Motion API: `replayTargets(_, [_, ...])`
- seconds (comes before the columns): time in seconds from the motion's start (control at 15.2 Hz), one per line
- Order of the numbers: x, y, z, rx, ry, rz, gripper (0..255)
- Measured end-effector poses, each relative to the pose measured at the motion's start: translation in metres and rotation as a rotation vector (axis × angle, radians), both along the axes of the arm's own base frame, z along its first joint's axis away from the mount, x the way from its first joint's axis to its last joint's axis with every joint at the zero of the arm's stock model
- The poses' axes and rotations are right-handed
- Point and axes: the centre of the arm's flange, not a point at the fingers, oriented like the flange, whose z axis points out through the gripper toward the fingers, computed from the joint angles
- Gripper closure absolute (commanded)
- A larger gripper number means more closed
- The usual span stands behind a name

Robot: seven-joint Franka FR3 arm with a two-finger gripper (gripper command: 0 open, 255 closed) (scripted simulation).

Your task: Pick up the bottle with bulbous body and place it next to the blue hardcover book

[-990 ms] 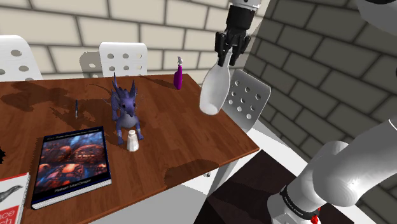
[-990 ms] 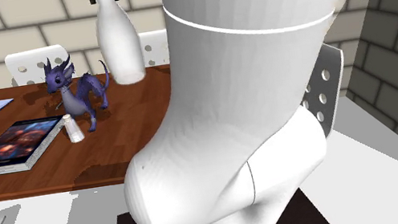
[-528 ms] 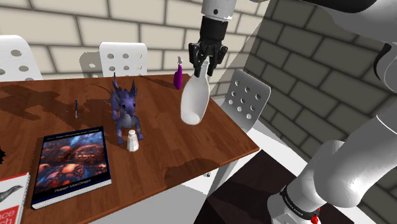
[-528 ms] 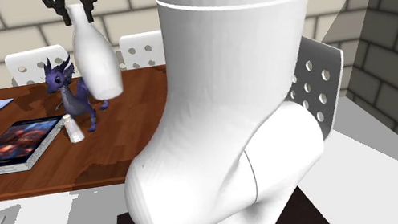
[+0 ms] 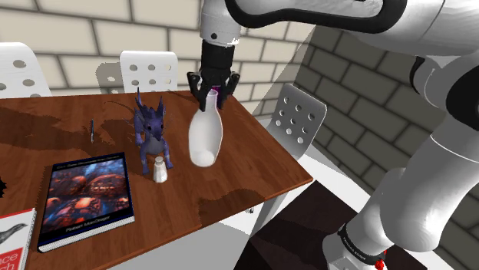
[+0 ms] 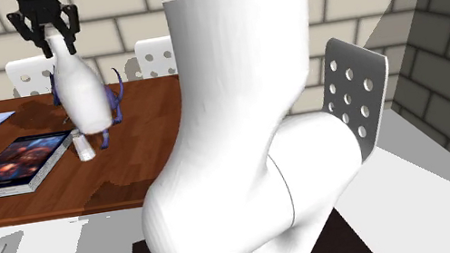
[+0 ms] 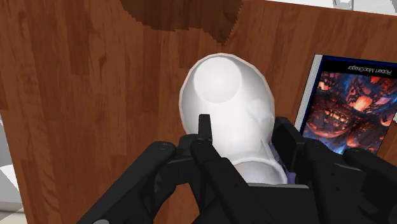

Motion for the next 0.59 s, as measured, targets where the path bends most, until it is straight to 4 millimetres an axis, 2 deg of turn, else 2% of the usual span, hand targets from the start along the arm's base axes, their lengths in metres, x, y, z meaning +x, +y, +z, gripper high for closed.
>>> replayTargets(0.2, [0.012, 0.031, -0.013, 0.0, -0.001, 0.0, 255])
replayTargets(0.46, [0.027, 0.077, -0.039, 0.0, -0.001, 0.0, 255])
replayTargets(0.59, [0.033, 0.09, -0.05, 0.0, 0.0, 0.0, 255])
